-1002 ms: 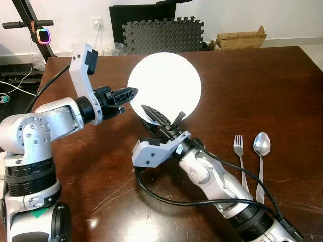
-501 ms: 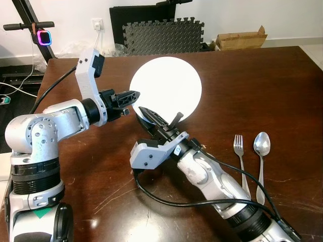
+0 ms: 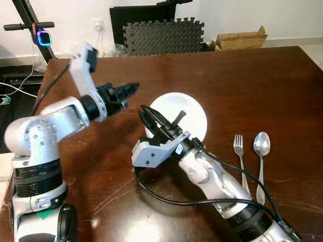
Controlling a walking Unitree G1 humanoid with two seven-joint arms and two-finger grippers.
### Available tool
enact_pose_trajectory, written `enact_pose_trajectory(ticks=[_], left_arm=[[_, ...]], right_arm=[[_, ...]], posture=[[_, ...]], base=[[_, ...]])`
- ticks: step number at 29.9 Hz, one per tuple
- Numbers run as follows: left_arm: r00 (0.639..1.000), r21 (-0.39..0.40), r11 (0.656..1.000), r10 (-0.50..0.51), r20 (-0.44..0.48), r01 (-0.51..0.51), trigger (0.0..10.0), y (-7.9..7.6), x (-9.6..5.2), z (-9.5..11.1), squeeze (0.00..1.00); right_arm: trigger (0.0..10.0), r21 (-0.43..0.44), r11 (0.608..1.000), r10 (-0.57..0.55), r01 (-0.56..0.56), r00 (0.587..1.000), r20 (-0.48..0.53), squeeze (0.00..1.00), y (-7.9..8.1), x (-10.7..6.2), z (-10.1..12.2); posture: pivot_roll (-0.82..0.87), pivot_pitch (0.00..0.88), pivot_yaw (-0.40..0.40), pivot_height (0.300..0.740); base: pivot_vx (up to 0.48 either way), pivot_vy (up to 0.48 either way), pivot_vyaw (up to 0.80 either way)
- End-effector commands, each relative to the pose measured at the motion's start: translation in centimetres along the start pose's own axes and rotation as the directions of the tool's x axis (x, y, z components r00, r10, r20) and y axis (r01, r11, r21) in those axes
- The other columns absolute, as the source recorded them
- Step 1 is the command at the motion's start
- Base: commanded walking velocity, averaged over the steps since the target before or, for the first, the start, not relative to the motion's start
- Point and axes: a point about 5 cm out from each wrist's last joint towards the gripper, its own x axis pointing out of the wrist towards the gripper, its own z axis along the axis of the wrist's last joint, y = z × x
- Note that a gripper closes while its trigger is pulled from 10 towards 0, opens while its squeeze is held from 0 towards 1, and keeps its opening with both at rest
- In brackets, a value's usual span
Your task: Setting the table
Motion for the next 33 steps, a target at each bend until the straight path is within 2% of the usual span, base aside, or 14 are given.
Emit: enact_pose_trajectory(ticks=[1,7,9,11,12,13,14,18,21,22,26,27,31,33], left_arm=[[0.999,-0.001,1.0,0.002,0.045,-0.002,10.0,0.1,-1.1,0.2,0.0],[0.99,-0.027,0.996,0.09,0.104,-0.088,10.0,0.7,-2.4,-0.5,0.0],[0.979,-0.008,0.985,0.174,0.102,-0.175,10.0,1.3,-2.4,-1.2,0.0],[0.977,-0.002,0.982,0.19,0.101,-0.19,10.0,1.4,-2.5,-1.4,0.0],[0.969,0.006,0.974,0.226,0.095,-0.228,10.0,1.6,-2.5,-2.1,0.0],[0.968,0.007,0.972,0.234,0.093,-0.236,10.0,1.6,-2.5,-2.3,0.0],[0.968,0.007,0.972,0.234,0.093,-0.236,10.0,1.6,-2.5,-2.3,0.0],[0.964,0.01,0.968,0.247,0.098,-0.249,10.0,1.5,-2.3,-2.6,0.0],[0.96,0.025,0.965,0.258,0.111,-0.263,10.0,1.5,-2.1,-2.3,0.0],[0.958,0.03,0.963,0.263,0.116,-0.268,10.0,1.5,-2.1,-2.3,0.0],[0.949,0.096,0.949,0.289,0.123,-0.302,10.0,1.8,-2.5,-1.9,0.0],[0.937,0.21,0.914,0.33,0.112,-0.347,10.0,2.4,-3.4,-2.0,0.0],[0.937,0.388,0.857,0.344,0.06,-0.339,10.0,2.5,-5.0,-3.1,0.0],[0.936,0.415,0.846,0.349,0.046,-0.336,10.0,2.5,-5.5,-3.5,0.0]], right_arm=[[10.0,0.068,0.997,-0.014,0.018,0.998,-0.06,0.0,0.3,-0.8,-0.9],[10.0,0.244,0.952,-0.134,0.183,0.97,-0.204,0.0,-1.7,-1.8,-2.8],[10.0,0.345,0.9,-0.179,0.267,0.947,-0.266,0.0,-2.8,-1.7,-3.5],[10.0,0.37,0.885,-0.185,0.283,0.942,-0.279,0.0,-3.0,-1.7,-3.7],[10.0,0.481,0.782,-0.237,0.397,0.902,-0.361,0.0,-4.5,-1.6,-4.5],[10.0,0.523,0.733,-0.249,0.434,0.887,-0.388,0.0,-5.1,-1.5,-4.8],[10.0,0.523,0.733,-0.249,0.434,0.887,-0.388,0.0,-5.1,-1.5,-4.8],[10.0,0.681,0.507,-0.214,0.528,0.843,-0.493,0.0,-6.5,-0.9,-6.2],[10.0,0.711,0.41,-0.157,0.572,0.812,-0.563,0.0,-6.9,-0.5,-7.4],[10.0,0.707,0.392,-0.149,0.589,0.799,-0.583,0.0,-7.0,-0.6,-7.7],[10.0,0.677,0.397,-0.136,0.619,0.77,-0.624,0.0,-7.3,-1.0,-8.7],[10.0,0.632,0.407,-0.11,0.659,0.723,-0.682,0.0,-7.5,-2.1,-10.1],[10.0,0.691,0.388,0.066,0.609,0.73,-0.68,0.0,-5.9,-3.3,-10.2],[10.0,0.693,0.382,0.086,0.612,0.723,-0.686,0.0,-5.5,-3.7,-10.2]], posture=[[0.08,0.148,0.1,0.74],[0.09,0.146,0.089,0.74],[0.09,0.145,0.087,0.74],[0.09,0.145,0.087,0.74],[0.09,0.143,0.084,0.74],[0.09,0.143,0.084,0.74],[0.09,0.143,0.084,0.74],[0.08,0.141,0.082,0.74],[0.08,0.137,0.079,0.74],[0.08,0.137,0.079,0.74],[0.08,0.135,0.077,0.74],[0.09,0.137,0.073,0.74],[0.08,0.142,0.067,0.74],[0.09,0.145,0.064,0.74]], base=[[0.0,0.0,0.0],[0.0,0.0,0.0],[0.0,0.0,0.0],[0.0,0.0,0.0],[0.0,0.0,0.0],[0.0,0.0,0.0],[0.0,0.0,0.0],[0.0,0.0,0.0],[0.0,0.0,0.0],[0.0,0.0,0.0],[0.0,0.0,0.0],[0.0,0.0,0.0],[0.0,0.0,0.0],[0.0,0.0,0.0]])
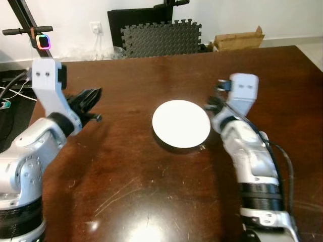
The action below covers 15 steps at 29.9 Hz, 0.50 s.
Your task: Setting the table
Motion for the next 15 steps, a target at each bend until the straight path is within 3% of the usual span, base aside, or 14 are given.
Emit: enact_pose_trajectory(ticks=[1,3,6,8,11,15], left_arm=[[1.0,0.07,0.997,-0.019,-0.017,0.02,10.0,-0.4,-1.1,-0.5,0.0],[1.0,0.076,0.997,-0.015,-0.025,0.017,10.0,-0.3,-1.4,-0.7,0.0],[0.999,0.075,0.997,-0.009,-0.033,0.011,10.0,-0.3,-1.7,-1.0,0.0],[0.999,0.082,0.997,-0.013,-0.038,0.016,10.0,-0.4,-1.9,-1.2,0.0],[0.999,0.093,0.995,-0.022,-0.042,0.025,10.0,-0.6,-1.9,-1.4,0.0],[0.998,0.245,0.968,-0.058,-0.007,0.058,10.0,-1.8,-1.8,-1.1,0.0]], right_arm=[[10.0,0.037,0.999,0.008,-0.005,0.997,-0.081,0.0,-0.1,-0.8,-1.5],[10.0,0.047,0.999,-0.009,0.013,0.996,-0.091,0.0,-0.5,-1.0,-1.7],[10.0,0.135,0.991,0.016,-0.005,0.996,-0.082,0.0,-0.9,-1.5,-1.4],[10.0,0.239,0.965,0.12,-0.105,0.992,-0.047,0.0,-0.3,-2.2,-0.8],[10.0,0.272,0.95,0.165,-0.15,0.986,-0.033,0.0,0.1,-2.4,-0.5],[10.0,0.286,0.939,0.211,-0.191,0.977,-0.041,0.0,0.9,-2.2,-0.2]], posture=[[0.09,0.15,0.058,0.74],[0.09,0.15,0.058,0.74],[0.09,0.157,0.053,0.74],[0.08,0.164,0.049,0.74],[0.07,0.166,0.053,0.74],[0.06,0.166,0.074,0.74]], base=[[0.0,0.0,0.0],[0.0,0.0,0.0],[0.0,0.0,0.0],[0.0,0.0,0.0],[0.0,0.0,0.0],[0.0,0.0,0.0]])
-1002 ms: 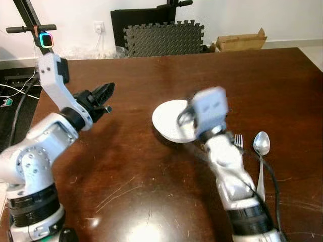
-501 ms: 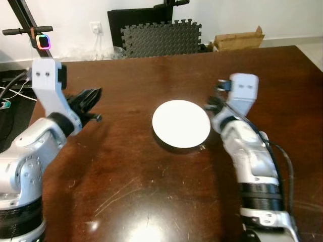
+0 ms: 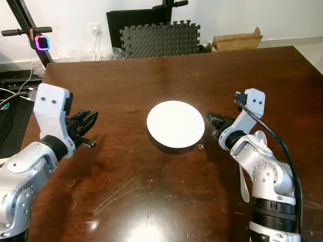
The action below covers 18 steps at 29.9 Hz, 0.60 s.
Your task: Setting the table
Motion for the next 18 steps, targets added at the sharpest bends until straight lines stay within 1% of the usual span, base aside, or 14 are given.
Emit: enact_pose_trajectory(ticks=[1,4,5,7,10,11,14,18], left_arm=[[1.0,0.067,0.998,-0.005,0.03,0.003,10.0,-0.3,-0.2,0.5,0.0],[0.994,0.101,0.994,0.04,0.1,-0.05,10.0,0.6,-0.1,2.3,0.0],[0.994,0.101,0.994,0.04,0.1,-0.05,10.0,0.6,-0.1,2.3,0.0],[0.991,0.122,0.99,0.049,0.125,-0.065,10.0,0.8,0.1,2.9,0.0],[0.988,0.119,0.99,0.058,0.141,-0.075,10.0,0.9,0.3,3.1,0.0],[0.988,0.119,0.99,0.058,0.141,-0.075,10.0,0.9,0.3,3.1,0.0],[0.987,0.111,0.991,0.055,0.149,-0.072,10.0,0.5,0.4,3.0,0.0],[0.987,0.115,0.991,0.053,0.152,-0.071,10.0,0.3,0.5,2.7,0.0]], right_arm=[[10.0,0.007,1.0,0.003,-0.003,1.0,-0.011,0.0,0.2,0.1,-0.1],[10.0,0.033,0.999,0.042,-0.041,0.999,-0.028,0.0,1.2,0.6,-0.3],[10.0,0.033,0.999,0.042,-0.041,0.999,-0.028,0.0,1.2,0.6,-0.3],[10.0,0.059,0.997,0.06,-0.058,0.997,-0.04,0.0,1.6,0.6,-0.4],[10.0,0.058,0.996,0.066,-0.063,0.996,-0.058,0.0,1.7,0.6,-0.6],[10.0,0.058,0.996,0.066,-0.063,0.996,-0.058,0.0,1.7,0.6,-0.6],[10.0,0.014,1.0,0.02,-0.019,0.997,-0.08,0.0,1.2,0.5,-0.8],[10.0,-0.012,1.0,-0.026,0.025,0.995,-0.097,0.0,0.4,0.4,-1.1]], posture=[[0.06,0.166,0.074,0.74],[0.05,0.162,0.077,0.74],[0.05,0.162,0.077,0.74],[0.05,0.161,0.072,0.74],[0.05,0.16,0.068,0.74],[0.05,0.16,0.068,0.74],[0.05,0.161,0.063,0.74],[0.04,0.165,0.06,0.74]], base=[[0.0,0.0,0.0],[0.0,0.0,0.0],[0.0,0.0,0.0],[0.0,0.0,0.0],[0.0,0.0,0.0],[0.0,0.0,0.0],[0.0,0.0,0.0],[0.0,0.0,0.0]])
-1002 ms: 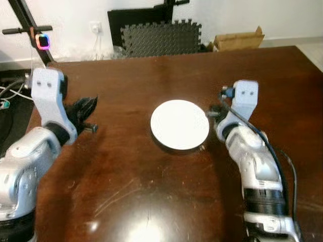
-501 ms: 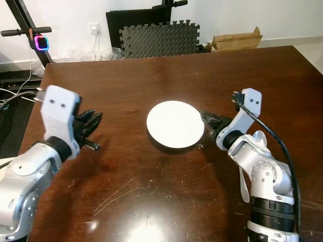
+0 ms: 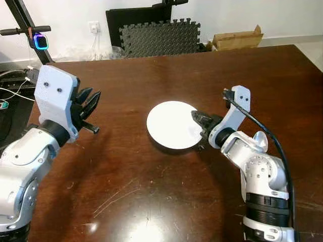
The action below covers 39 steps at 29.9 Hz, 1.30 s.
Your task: Setting the table
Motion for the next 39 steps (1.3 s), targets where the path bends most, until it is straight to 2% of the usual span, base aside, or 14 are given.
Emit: enact_pose_trajectory(ticks=[1,10,20,25,33,39], left_arm=[[1.0,0.004,1.0,-0.003,-0.012,0.003,10.0,-0.3,-0.1,-0.5,0.0],[1.0,-0.004,1.0,-0.002,-0.011,0.002,10.0,-0.2,0.1,-0.6,0.0],[1.0,-0.003,1.0,0.001,-0.009,-0.001,10.0,-0.2,0.2,-0.7,0.0],[1.0,-0.002,1.0,0.005,-0.008,-0.005,10.0,-0.2,0.2,-0.6,0.0],[1.0,-0.001,1.0,0.007,-0.005,-0.007,10.0,-0.2,0.2,-0.6,0.0],[1.0,-0.002,1.0,0.004,-0.004,-0.004,10.0,-0.3,0.2,-0.6,0.0]], right_arm=[[10.0,-0.009,0.999,-0.045,0.045,0.998,-0.043,0.0,-0.8,-0.2,-0.9],[10.0,-0.043,0.995,-0.093,0.09,0.993,-0.075,0.0,-1.7,-0.5,-1.7],[10.0,-0.028,0.997,-0.073,0.07,0.991,-0.116,0.0,-1.5,-0.4,-3.1],[10.0,0.071,0.997,-0.026,0.03,0.998,-0.062,0.0,-0.8,-0.3,-2.1],[10.0,0.039,0.993,-0.108,0.108,0.994,-0.015,0.0,-2.3,-0.5,-0.8],[10.0,0.062,0.996,-0.068,0.069,0.997,-0.025,0.0,-1.7,-0.5,-1.0]], posture=[[0.04,0.165,0.06,0.74],[0.04,0.169,0.061,0.74],[0.05,0.169,0.06,0.74],[0.05,0.168,0.06,0.74],[0.05,0.167,0.059,0.74],[0.05,0.166,0.057,0.74]], base=[[0.0,0.0,0.0],[0.0,0.0,0.0],[0.0,0.0,0.0],[0.0,0.0,0.0],[0.0,0.0,0.0],[0.0,0.0,0.0]])
